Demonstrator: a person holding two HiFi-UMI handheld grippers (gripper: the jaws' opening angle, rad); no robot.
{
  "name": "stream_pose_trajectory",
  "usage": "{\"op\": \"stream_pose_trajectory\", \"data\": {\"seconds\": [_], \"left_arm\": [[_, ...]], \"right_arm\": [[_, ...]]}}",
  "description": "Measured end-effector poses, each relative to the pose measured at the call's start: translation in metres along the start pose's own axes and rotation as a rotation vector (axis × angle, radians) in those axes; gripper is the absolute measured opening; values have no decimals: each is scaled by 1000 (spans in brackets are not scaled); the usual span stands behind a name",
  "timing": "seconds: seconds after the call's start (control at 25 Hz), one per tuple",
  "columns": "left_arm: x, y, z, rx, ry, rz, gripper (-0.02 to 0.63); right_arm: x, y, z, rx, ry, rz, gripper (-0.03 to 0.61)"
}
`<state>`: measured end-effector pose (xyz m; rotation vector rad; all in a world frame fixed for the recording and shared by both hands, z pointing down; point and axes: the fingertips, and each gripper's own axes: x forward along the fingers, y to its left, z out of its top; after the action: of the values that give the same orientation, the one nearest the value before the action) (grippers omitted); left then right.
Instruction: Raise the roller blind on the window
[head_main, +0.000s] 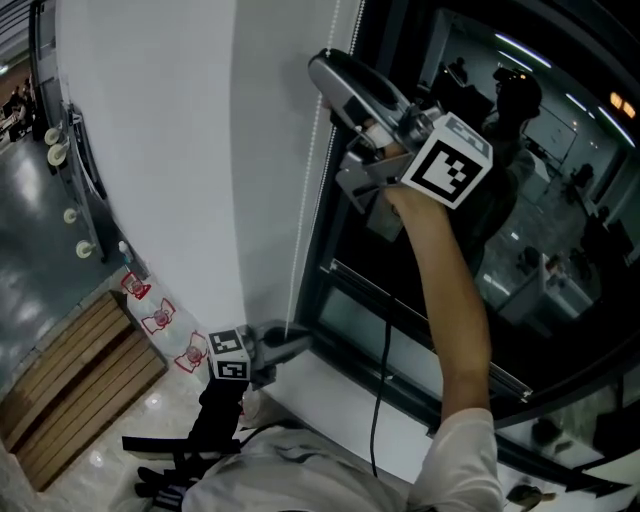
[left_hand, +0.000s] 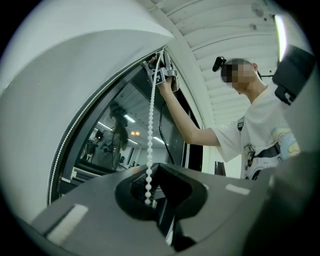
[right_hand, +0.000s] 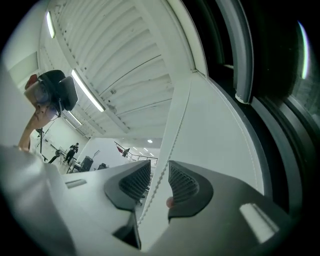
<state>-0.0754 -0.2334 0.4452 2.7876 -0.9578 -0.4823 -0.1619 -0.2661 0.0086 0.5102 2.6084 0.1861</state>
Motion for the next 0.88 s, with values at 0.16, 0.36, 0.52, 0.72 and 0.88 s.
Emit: {"op": "stream_pose_trajectory", "data": {"seconds": [0.16,0.36,0.52,0.72,0.88], "left_arm": [[-1,2,-1,1,0,4,-2],[-1,1,-3,-8,-7,4,-2],[1,0,-4,-17,-5,5,-2],[2,-1,-7,-28,-4,3,-2],[3,-2,-7,-31,-5,-3,-2]], "right_arm": [[8,-1,12,-10,-13,7,100],[4,-1,18,-9,-50,-33,28],[-3,-9,19,54,-81,-73,15],[-11,-5,15,52,-84,-82,14],[-16,7,-14,36,-35,-85,14]]}}
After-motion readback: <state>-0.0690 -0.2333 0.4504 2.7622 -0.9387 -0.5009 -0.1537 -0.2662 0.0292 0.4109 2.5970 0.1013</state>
